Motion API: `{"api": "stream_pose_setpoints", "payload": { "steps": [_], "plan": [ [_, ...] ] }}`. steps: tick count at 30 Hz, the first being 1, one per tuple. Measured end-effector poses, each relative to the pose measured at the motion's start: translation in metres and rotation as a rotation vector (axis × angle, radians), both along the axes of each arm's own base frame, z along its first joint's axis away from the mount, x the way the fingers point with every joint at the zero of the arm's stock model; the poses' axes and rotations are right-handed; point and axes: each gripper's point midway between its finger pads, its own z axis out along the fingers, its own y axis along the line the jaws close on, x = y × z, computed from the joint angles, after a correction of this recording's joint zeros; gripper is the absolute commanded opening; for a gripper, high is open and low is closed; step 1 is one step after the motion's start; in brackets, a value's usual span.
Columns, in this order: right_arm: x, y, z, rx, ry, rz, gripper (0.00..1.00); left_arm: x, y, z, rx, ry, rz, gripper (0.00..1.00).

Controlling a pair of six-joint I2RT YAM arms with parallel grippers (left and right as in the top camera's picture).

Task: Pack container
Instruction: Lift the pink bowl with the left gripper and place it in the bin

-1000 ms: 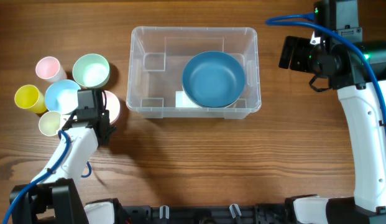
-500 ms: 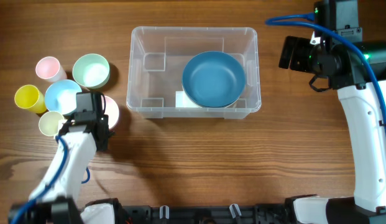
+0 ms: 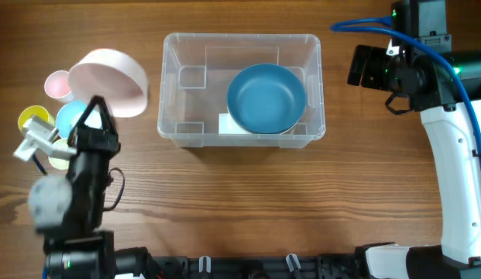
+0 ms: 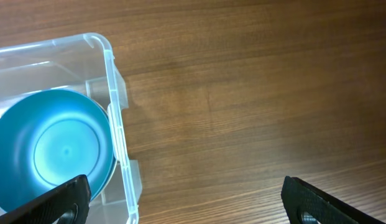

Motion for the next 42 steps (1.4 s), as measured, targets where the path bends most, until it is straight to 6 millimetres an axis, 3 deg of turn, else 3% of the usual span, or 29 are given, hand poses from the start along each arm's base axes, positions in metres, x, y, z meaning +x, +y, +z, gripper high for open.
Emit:
{"api": "stream_pose_setpoints", "payload": {
  "steps": [2,4,8,12,15,18,21,26,28,34,36,38,42],
  "plan": [
    [0.0,0.0,0.0,0.0,0.0,0.0,1.0,-0.008,-0.015,0.023,0.048,-0.082,-0.078,0.04],
    [0.0,0.0,0.0,0.0,0.0,0.0,1.0,-0.004,-0.025,0.024,0.096,-0.061,-0.137,0.04],
    [0.0,0.0,0.0,0.0,0.0,0.0,1.0,0.024,-0.033,0.014,0.172,0.092,-0.205,0.04],
    [0.0,0.0,0.0,0.0,0.0,0.0,1.0,0.062,-0.061,0.017,0.297,0.282,-0.338,0.04],
    [0.0,0.0,0.0,0.0,0.0,0.0,1.0,0.096,-0.096,0.021,0.415,0.366,-0.399,0.04],
    [0.0,0.0,0.0,0.0,0.0,0.0,0.99,0.122,-0.117,-0.003,0.518,0.447,-0.379,0.04],
    [0.0,0.0,0.0,0.0,0.0,0.0,1.0,0.149,-0.141,-0.069,0.63,0.607,-0.365,0.04],
    [0.0,0.0,0.0,0.0,0.001,0.0,1.0,0.184,-0.142,-0.155,0.628,0.794,-0.336,0.04],
    [0.0,0.0,0.0,0.0,0.001,0.0,1.0,0.192,-0.138,-0.177,0.629,0.838,-0.324,0.04],
    [0.0,0.0,0.0,0.0,0.0,0.0,1.0,0.209,-0.127,-0.217,0.618,0.902,-0.296,0.06],
    [0.0,0.0,0.0,0.0,0.001,0.0,1.0,0.212,-0.118,-0.232,0.608,0.937,-0.282,0.31],
    [0.0,0.0,0.0,0.0,0.0,0.0,0.99,0.213,-0.11,-0.238,0.595,0.956,-0.266,0.44],
    [0.0,0.0,0.0,0.0,0.001,0.0,1.0,0.214,-0.104,-0.239,0.579,0.964,-0.256,0.43]
  ]
}}
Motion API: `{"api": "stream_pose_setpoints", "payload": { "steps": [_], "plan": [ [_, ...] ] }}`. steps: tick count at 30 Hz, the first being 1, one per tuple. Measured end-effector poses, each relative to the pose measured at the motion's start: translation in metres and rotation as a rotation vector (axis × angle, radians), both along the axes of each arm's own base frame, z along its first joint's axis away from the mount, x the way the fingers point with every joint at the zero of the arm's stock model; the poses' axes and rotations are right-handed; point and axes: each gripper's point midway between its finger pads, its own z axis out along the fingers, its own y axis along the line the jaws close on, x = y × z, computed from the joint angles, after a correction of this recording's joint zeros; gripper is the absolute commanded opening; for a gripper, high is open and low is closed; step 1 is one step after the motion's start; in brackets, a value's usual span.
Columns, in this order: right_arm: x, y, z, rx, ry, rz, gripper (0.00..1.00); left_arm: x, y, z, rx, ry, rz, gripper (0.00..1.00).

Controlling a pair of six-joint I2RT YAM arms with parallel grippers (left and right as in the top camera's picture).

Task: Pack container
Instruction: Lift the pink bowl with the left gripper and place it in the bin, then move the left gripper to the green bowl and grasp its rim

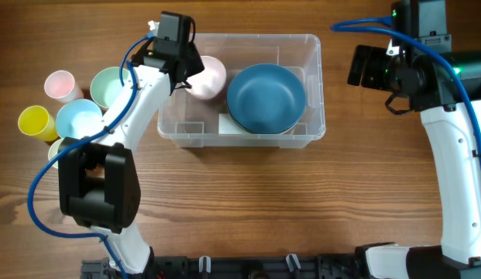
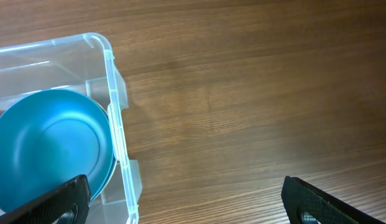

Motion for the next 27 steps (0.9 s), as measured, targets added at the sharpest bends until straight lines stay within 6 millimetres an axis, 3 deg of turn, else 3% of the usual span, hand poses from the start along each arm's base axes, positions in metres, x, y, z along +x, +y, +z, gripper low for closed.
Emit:
{"api": "stream_pose_setpoints", "payload": {
  "steps": [4,6,8,10,12,14,17,21,27],
  "plan": [
    [0.0,0.0,0.0,0.0,0.0,0.0,0.99,-0.003,-0.012,0.001,-0.059,0.013,-0.04,0.54],
    [0.0,0.0,0.0,0.0,0.0,0.0,1.0,-0.009,-0.016,0.013,-0.084,0.01,-0.058,0.55],
    [0.0,0.0,0.0,0.0,-0.001,0.0,1.0,-0.018,-0.014,0.04,-0.093,-0.022,-0.062,0.57],
    [0.0,0.0,0.0,0.0,0.0,0.0,1.0,-0.031,-0.007,0.081,-0.074,-0.09,-0.067,0.66],
    [0.0,0.0,0.0,0.0,-0.001,0.0,1.0,-0.043,0.004,0.119,-0.029,-0.168,-0.076,0.66],
    [0.0,0.0,0.0,0.0,0.0,0.0,1.0,-0.064,0.024,0.157,0.063,-0.236,-0.062,0.64],
    [0.0,0.0,0.0,0.0,0.0,0.0,0.99,-0.086,0.061,0.184,0.241,-0.266,-0.003,0.64],
    [0.0,0.0,0.0,0.0,0.0,0.0,1.0,-0.093,0.094,0.171,0.341,-0.186,0.048,0.66],
    [0.0,0.0,0.0,0.0,-0.001,0.0,1.0,-0.075,0.14,0.138,0.357,-0.089,0.105,0.68]
  ]
}}
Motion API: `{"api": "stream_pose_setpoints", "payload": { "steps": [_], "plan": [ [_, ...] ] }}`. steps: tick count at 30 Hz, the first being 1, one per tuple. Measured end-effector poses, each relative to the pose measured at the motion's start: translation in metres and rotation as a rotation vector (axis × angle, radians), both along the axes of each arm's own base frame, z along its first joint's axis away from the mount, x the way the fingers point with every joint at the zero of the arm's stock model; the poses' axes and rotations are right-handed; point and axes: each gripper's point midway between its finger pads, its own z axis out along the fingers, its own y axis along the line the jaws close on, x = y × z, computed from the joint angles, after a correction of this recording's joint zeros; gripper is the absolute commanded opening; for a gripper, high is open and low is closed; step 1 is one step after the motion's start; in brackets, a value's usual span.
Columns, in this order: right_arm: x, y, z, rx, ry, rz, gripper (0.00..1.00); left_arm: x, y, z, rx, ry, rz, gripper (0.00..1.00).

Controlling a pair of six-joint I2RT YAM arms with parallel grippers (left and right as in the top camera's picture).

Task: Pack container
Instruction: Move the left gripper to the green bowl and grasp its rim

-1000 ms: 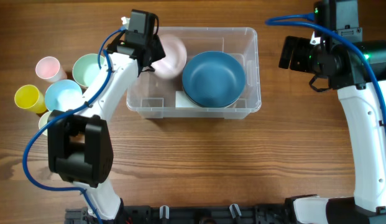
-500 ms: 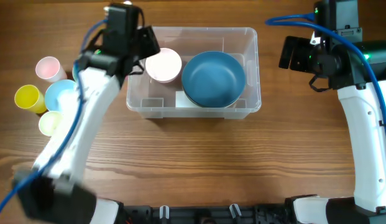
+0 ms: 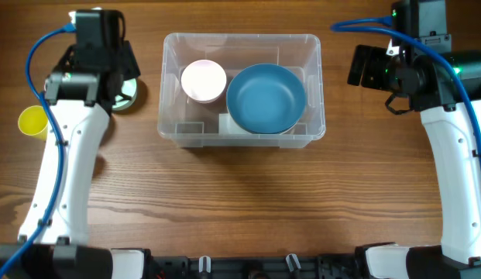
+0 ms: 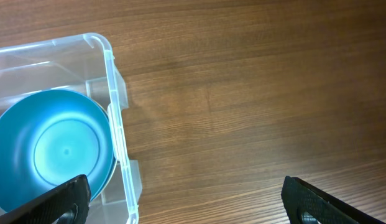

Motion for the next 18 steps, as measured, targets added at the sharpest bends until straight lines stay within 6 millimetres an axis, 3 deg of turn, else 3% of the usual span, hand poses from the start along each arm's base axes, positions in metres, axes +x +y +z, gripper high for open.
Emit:
{"api": "stream_pose_setpoints", "payload": {
  "steps": [6,8,10,15,18],
  "plan": [
    [0.0,0.0,0.0,0.0,0.0,0.0,1.0,0.028,0.004,-0.044,-0.091,0.08,-0.149,0.68],
    [0.0,0.0,0.0,0.0,0.0,0.0,1.0,0.034,0.002,-0.063,-0.095,0.126,-0.196,0.62],
    [0.0,0.0,0.0,0.0,0.0,0.0,0.99,0.043,-0.002,-0.105,-0.089,0.223,-0.269,0.59],
    [0.0,0.0,0.0,0.0,0.0,0.0,1.0,0.047,-0.003,-0.178,-0.103,0.381,-0.31,0.59],
    [0.0,0.0,0.0,0.0,0.0,0.0,0.99,0.047,-0.001,-0.206,-0.107,0.434,-0.312,0.59]
  ]
}}
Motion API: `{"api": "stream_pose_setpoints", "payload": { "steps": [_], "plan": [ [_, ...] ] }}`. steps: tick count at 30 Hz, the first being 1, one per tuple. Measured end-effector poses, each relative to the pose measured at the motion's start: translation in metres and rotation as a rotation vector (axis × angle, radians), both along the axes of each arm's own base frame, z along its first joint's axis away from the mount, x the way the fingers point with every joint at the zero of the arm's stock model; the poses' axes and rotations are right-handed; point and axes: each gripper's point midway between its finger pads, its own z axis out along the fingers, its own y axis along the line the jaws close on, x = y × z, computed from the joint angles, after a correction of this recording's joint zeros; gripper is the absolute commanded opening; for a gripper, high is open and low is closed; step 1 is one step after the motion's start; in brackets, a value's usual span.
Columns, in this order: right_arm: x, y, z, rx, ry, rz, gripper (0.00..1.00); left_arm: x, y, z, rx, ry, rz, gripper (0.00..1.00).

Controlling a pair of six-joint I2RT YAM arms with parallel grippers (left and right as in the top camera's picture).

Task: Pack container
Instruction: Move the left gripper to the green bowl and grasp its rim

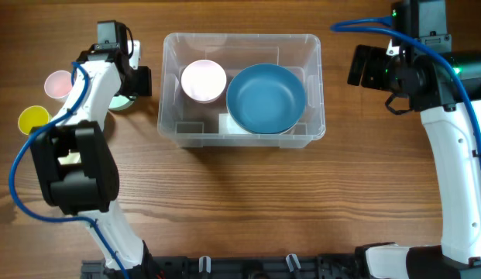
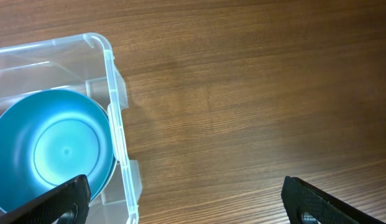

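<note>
The clear plastic container point(image 1: 242, 36) stands at the table's middle. Inside it a blue bowl point(image 1: 266, 98) fills the right side and a pink bowl point(image 1: 204, 80) sits upright at the left. My left gripper point(image 1: 137, 80) hangs just outside the container's left wall, over a pale green bowl point(image 1: 119, 100); its jaws are hidden from above. My right gripper point(image 2: 186, 202) is open wide over bare wood, right of the container's corner point(image 2: 112, 93), with the blue bowl point(image 2: 56, 149) at its left.
A pink cup point(image 1: 58, 83) and a yellow cup point(image 1: 32, 120) stand at the far left, partly under my left arm. Wood tabletop point(image 1: 240, 201) lies in front of the container and to its right.
My left arm has changed its pose; the gripper stays by the green bowl, close to the container's left wall. The pink cup shows again. Right arm and both bowls have not moved.
My left gripper first held the pink bowl out among the cups at the left. Then it had the bowl inside the container's left part. Later the bowl sat free in the container and the gripper was outside over the green bowl, where it still is.
</note>
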Motion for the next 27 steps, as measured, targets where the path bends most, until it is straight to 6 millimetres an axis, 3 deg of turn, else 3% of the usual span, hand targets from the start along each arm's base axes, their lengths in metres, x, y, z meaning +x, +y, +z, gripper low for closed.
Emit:
{"api": "stream_pose_setpoints", "payload": {
  "steps": [5,11,12,14,15,22,27],
  "plan": [
    [0.0,0.0,0.0,0.0,0.0,0.0,1.0,0.001,0.009,-0.009,0.014,0.008,0.011,0.49],
    [0.0,0.0,0.0,0.0,0.0,0.0,1.0,0.003,0.022,-0.01,0.016,0.0,0.036,0.45],
    [0.0,0.0,0.0,0.0,0.0,0.0,1.0,0.002,0.023,-0.011,0.015,0.004,0.038,0.41],
    [0.0,0.0,0.0,0.0,0.0,0.0,1.0,0.001,0.024,-0.016,0.014,0.016,0.04,0.21],
    [0.0,0.0,0.0,0.0,0.0,0.0,1.0,0.0,0.024,-0.02,0.014,0.025,0.035,0.19],
    [0.0,0.0,0.0,0.0,0.0,0.0,1.0,0.001,0.022,-0.027,0.006,0.031,0.031,0.06],
    [0.0,0.0,0.0,0.0,0.0,0.0,0.99,0.006,0.024,-0.025,0.015,0.009,0.032,0.04]
  ]
}}
